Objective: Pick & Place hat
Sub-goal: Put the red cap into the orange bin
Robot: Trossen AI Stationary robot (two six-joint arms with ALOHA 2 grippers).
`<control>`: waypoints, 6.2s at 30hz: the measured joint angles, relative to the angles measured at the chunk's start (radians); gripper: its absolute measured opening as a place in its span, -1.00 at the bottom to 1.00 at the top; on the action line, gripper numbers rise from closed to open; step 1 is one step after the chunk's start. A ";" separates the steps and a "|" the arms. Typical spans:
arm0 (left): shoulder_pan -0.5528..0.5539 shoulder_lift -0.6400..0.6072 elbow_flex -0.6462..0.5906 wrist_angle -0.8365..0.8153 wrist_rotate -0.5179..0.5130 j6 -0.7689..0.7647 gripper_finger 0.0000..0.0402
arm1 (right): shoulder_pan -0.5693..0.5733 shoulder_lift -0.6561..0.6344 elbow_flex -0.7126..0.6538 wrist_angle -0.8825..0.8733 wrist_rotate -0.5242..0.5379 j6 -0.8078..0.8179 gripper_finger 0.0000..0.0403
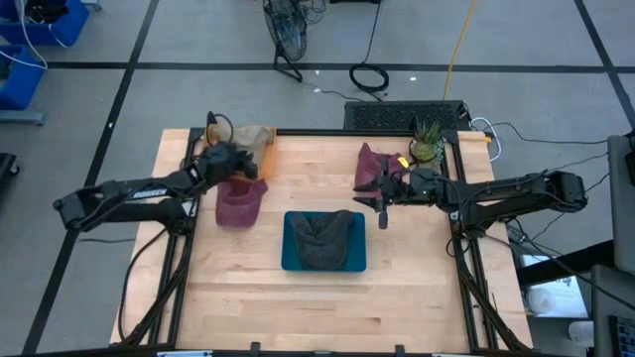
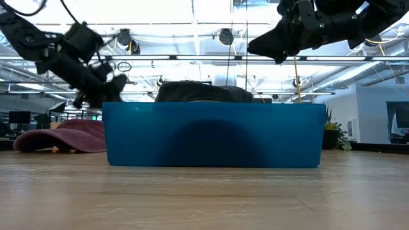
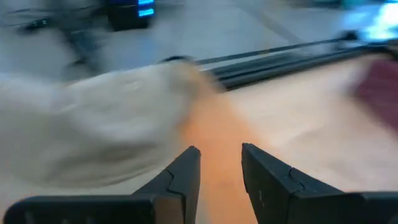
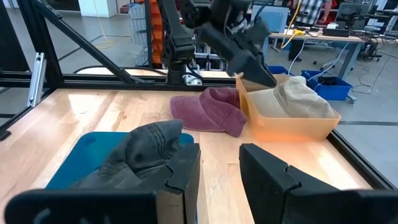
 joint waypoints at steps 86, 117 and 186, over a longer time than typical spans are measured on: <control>-0.310 0.317 0.533 -1.364 0.208 0.204 -0.26 | 0.003 -0.001 0.000 -0.042 -0.008 0.022 -0.50; -0.332 0.453 0.528 -1.347 0.184 0.206 -0.52 | 0.003 -0.017 0.000 -0.059 -0.008 0.003 -0.50; 0.051 0.363 0.641 -1.037 -0.261 0.885 -0.55 | 0.003 -0.150 0.000 -0.244 -0.005 0.018 -0.50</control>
